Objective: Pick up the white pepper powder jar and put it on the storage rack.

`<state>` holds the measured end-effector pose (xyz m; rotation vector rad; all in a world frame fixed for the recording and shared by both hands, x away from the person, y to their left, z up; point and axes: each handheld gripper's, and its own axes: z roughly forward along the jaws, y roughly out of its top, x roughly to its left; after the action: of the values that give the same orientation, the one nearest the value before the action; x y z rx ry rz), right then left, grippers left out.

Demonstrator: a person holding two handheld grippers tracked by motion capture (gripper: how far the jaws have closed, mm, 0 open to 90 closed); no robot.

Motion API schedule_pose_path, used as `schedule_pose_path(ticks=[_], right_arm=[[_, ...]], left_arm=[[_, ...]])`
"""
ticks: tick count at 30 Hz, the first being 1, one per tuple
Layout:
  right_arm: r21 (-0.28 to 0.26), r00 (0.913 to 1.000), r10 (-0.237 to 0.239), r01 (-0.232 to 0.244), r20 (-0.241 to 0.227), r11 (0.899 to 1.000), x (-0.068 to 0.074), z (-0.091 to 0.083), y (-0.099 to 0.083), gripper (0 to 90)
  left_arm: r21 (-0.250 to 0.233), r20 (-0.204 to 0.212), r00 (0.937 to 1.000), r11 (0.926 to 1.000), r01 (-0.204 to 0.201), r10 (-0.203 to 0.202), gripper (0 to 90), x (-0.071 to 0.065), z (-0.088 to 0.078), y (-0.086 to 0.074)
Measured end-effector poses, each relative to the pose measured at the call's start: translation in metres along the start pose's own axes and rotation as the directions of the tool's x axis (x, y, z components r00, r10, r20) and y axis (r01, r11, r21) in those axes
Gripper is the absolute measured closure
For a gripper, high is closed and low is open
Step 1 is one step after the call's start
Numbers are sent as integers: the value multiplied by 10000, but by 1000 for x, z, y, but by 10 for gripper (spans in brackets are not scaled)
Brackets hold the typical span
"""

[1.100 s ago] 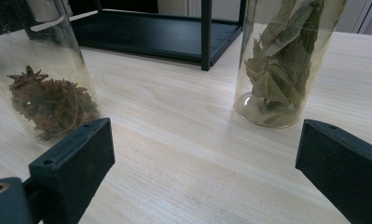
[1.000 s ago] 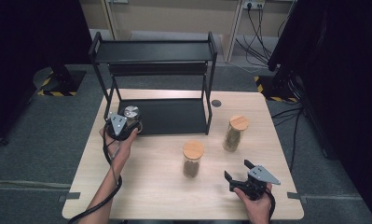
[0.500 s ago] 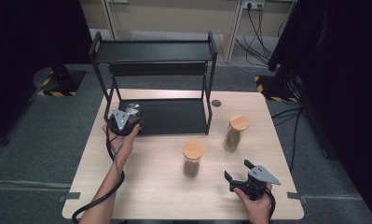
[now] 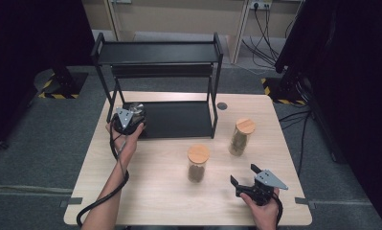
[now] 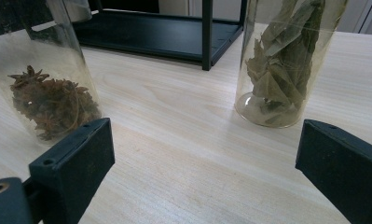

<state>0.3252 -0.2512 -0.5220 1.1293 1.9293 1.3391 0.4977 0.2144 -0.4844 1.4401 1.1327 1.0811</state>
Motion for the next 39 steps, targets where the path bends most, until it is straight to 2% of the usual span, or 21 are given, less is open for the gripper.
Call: schedule_pose_path(ticks=[18,30,39], right_arm=[[40,10000,-49,49,-23,10000,1,0,0,43],[54,10000,-73,73,-45,10000,1,1,0,40],[38,10000,-58,58,-70,10000,2,0,0,39]], left_arm=[[323,-109,9998,9993,162,-158,349,4,11,-14],[215,-17,9995,9992,328,-327,347,7,12,-16],[256,65,9996,9993,270,-271,344,8,11,-16]])
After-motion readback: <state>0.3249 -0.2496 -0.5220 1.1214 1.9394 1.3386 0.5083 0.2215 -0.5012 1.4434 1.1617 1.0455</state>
